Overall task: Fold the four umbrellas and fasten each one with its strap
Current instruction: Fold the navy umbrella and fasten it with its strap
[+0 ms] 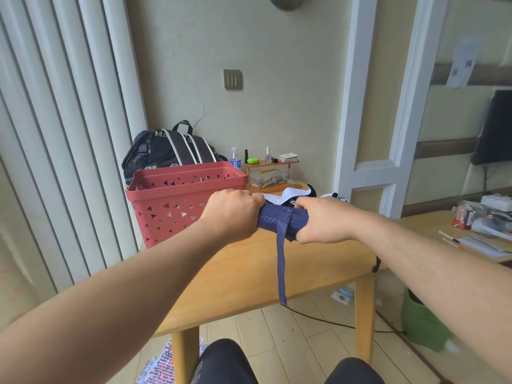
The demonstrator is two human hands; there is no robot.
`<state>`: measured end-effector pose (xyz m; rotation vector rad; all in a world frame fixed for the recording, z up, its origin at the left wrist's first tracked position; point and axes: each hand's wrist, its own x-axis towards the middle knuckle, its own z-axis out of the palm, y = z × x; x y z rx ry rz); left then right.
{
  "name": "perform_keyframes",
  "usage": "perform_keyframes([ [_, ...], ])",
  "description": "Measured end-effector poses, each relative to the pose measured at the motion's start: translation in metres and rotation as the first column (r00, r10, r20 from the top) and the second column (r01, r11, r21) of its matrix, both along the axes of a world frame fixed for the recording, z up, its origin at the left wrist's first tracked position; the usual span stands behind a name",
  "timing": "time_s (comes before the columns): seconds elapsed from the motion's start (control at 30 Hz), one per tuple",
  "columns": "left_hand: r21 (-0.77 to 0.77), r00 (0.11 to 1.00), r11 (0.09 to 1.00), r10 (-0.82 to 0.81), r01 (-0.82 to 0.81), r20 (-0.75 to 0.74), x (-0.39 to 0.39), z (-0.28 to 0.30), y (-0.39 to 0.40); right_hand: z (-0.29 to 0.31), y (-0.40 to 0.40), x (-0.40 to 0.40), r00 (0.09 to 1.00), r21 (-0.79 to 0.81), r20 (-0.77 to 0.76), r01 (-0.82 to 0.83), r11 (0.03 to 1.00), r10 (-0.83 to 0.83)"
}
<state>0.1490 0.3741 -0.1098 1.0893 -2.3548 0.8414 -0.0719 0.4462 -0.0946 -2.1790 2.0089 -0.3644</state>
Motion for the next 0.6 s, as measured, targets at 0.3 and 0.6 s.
perform_keyframes([
  [0.3, 0.240, 0.986, 0.968, 0.108, -0.076, -0.126, -0.014, 0.002, 0.004, -0.019, -0.019, 0.011, 0.873, -0.624, -0.425, -0.089, 0.776, -0.241],
  [0.6, 0.453, 0.991, 0.890, 0.101, -0.050, -0.091, -0.023, 0.011, 0.013, -0.027, -0.024, -0.016, 0.874, -0.854, -0.408, -0.264, 0.448, -0.263],
])
